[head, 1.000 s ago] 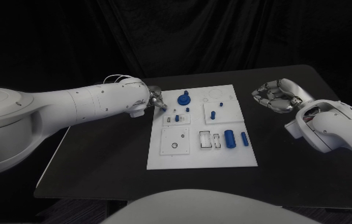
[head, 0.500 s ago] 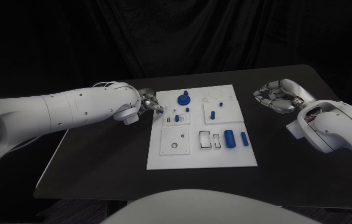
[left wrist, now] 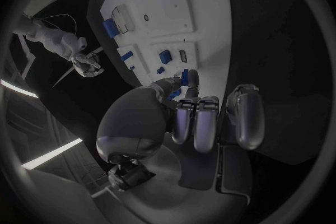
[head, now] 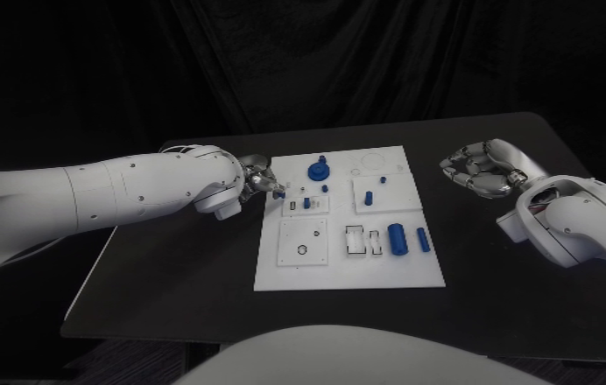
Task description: Assemble the parts on the task board
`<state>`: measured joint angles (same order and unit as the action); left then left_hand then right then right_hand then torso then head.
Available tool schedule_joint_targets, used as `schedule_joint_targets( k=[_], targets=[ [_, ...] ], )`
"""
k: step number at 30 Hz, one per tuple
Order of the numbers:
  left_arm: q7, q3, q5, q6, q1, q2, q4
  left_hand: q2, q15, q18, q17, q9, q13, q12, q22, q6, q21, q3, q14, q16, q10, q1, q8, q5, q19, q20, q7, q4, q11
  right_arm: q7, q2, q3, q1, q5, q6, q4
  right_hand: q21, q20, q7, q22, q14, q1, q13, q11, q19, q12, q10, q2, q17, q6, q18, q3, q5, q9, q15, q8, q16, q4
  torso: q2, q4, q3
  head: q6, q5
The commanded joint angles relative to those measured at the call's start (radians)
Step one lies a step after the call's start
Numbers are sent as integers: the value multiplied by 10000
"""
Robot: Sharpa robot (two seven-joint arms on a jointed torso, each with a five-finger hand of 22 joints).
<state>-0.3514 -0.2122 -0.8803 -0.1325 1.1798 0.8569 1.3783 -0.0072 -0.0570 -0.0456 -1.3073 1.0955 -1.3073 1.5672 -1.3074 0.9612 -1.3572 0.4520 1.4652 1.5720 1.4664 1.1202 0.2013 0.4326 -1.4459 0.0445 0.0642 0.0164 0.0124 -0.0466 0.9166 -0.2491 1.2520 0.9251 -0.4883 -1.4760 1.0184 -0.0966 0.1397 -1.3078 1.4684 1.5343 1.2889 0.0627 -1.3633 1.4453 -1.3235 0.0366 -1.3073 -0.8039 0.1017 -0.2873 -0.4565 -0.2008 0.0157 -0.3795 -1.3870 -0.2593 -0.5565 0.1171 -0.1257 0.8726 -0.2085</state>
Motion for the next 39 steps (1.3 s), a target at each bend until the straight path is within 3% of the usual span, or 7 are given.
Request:
schedule_joint_targets(
  k=[1, 8, 13, 17, 30, 34, 39],
  targets=[
    [77, 6, 151, -88, -72, -47, 9, -20, -84, -82, -2635, 5, -2635, 36, -1867, 35, -35, 279, 1056, -12, 1044, -116, 47, -48, -81, 27, -90, -230, 33, 132, 11, 9, -32, 46, 42, -37, -48, 11, 30, -1154, 128, 2, -13, -20, 89, -56, 68, 29, -791, 59, 92, -52, -54, 15, -58, -69, 63, 13, -3, -6, 2, 0, 26],
    [59, 7, 151, 38, -209, -147, -109, 28, -86, -74, -2635, 14, -2635, 36, -1884, 31, -68, 302, 1056, -12, 1044, -169, 55, -144, -107, 23, -90, -197, 34, 38, 37, 11, -39, 48, -97, -27, -38, 11, 31, -1156, 138, -1, 32, -19, 85, -34, 28, 39, -813, 64, 90, -51, -53, 16, -58, -72, 39, 15, -6, 8, 11, 0, -1],
    [54, 7, 151, 158, -288, -218, -123, 45, -87, -75, -2635, 19, -2635, 36, -1884, 30, -61, 308, 1056, -12, 1044, -200, 59, -204, -108, 22, -90, -177, 33, -26, 38, 11, -41, 48, -150, -31, -33, 10, 33, -1158, 139, -9, 28, -18, 83, -35, 31, 57, -814, 69, 89, -44, -51, 18, -59, -75, 37, 17, 9, 59, -2, 0, -33],
    [73, 8, 151, 171, -327, -258, -108, 57, -87, -79, -2635, 22, -2635, 36, -1880, 30, -43, 311, 1056, -12, 1044, -216, 61, -242, -100, 22, -91, -165, 32, -91, 26, 11, -42, 48, -211, -26, -22, 10, 33, -1161, 143, -14, 43, -17, 78, -27, 17, 66, -822, 70, 87, -41, -51, 18, -59, -77, 28, 17, -2, 24, 1, 0, 7],
    [73, 8, 151, 275, -373, -361, -154, 78, -86, -84, -2635, 25, -2635, 36, -1876, 23, -25, 318, 1056, -12, 1044, -235, 62, -295, -92, 22, -90, -148, 32, -162, -19, 11, -42, 48, -264, 16, 2, 10, 31, -1167, 149, -17, 57, -18, 68, -19, 2, 74, -834, 69, 82, -41, -53, 18, -59, -84, 16, 21, -3, 58, 0, 0, -42],
    [57, 8, 151, 325, -380, -403, -183, 84, -85, -89, -2635, 30, -2635, 36, -1869, 18, -1, 317, 1056, -12, 1044, -253, 65, -336, -81, 22, -90, -138, 31, -157, -45, 11, -42, 48, -245, 43, 2, 10, 31, -1167, 149, -17, 57, -18, 68, -19, 2, 74, -834, 69, 82, -41, -53, 18, -59, -84, 16, 21, 1, 16, 2, 0, -13],
    [59, 8, 151, 301, -391, -469, -249, 130, -81, -95, -2635, 47, -2635, 36, -1864, -1, 31, 322, 1056, -12, 1044, -299, 75, -512, -68, 24, -90, -100, 28, -158, -68, 11, -43, 48, -232, 56, 2, 10, 31, -1167, 149, -17, 57, -18, 68, -19, 2, 74, -834, 69, 82, -41, -53, 18, -59, -84, 16, 21, 2, 37, -1, 0, -17]
  ],
)
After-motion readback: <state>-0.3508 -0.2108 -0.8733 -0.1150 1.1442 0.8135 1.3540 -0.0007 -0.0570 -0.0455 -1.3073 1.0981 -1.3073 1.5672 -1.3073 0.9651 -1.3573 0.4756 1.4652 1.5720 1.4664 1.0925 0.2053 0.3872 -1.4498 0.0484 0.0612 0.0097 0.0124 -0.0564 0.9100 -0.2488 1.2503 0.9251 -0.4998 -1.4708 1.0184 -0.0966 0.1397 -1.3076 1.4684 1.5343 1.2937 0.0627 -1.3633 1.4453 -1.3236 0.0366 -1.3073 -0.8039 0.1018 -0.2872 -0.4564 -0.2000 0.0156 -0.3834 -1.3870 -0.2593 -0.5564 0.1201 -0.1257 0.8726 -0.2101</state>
